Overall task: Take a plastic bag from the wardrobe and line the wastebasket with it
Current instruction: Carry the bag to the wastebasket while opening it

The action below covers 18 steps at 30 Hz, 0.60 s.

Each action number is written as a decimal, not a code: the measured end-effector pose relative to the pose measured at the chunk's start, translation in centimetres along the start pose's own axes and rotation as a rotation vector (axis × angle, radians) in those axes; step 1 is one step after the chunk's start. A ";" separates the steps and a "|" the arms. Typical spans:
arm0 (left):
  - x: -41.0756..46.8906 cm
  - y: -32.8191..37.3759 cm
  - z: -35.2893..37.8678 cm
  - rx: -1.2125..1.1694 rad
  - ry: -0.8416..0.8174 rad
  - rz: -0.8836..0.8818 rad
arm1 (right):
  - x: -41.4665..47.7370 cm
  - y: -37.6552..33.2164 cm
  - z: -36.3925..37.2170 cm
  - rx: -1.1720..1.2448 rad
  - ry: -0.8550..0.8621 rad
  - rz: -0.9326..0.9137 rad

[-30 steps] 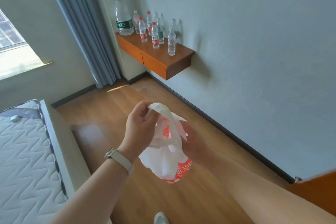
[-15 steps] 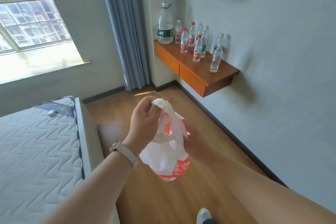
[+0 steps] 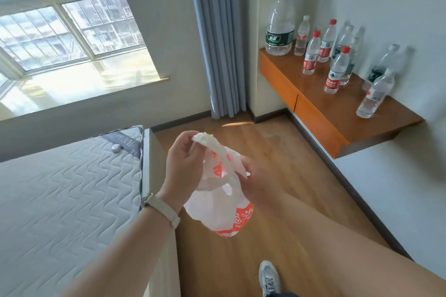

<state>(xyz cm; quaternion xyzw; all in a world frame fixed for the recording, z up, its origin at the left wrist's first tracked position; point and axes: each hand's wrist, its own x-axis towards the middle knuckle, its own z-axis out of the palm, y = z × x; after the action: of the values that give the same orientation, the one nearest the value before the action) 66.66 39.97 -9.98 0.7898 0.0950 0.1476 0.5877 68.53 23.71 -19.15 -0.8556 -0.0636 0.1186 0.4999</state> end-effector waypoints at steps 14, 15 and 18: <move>16.2 -2.2 -0.7 -0.058 0.145 -0.035 | 17.9 -4.6 0.5 0.021 -0.218 -0.092; 17.5 -3.0 -1.0 -0.069 0.152 -0.040 | 19.3 -4.6 1.2 0.022 -0.220 -0.090; 21.9 -5.2 -2.2 -0.094 0.151 -0.060 | 23.8 -4.7 3.6 0.023 -0.202 -0.072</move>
<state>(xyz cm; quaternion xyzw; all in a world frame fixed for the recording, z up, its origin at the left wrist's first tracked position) 86.62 50.53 -11.75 0.7447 0.1558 0.1934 0.6194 90.58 34.50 -20.11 -0.8305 -0.1429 0.1872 0.5048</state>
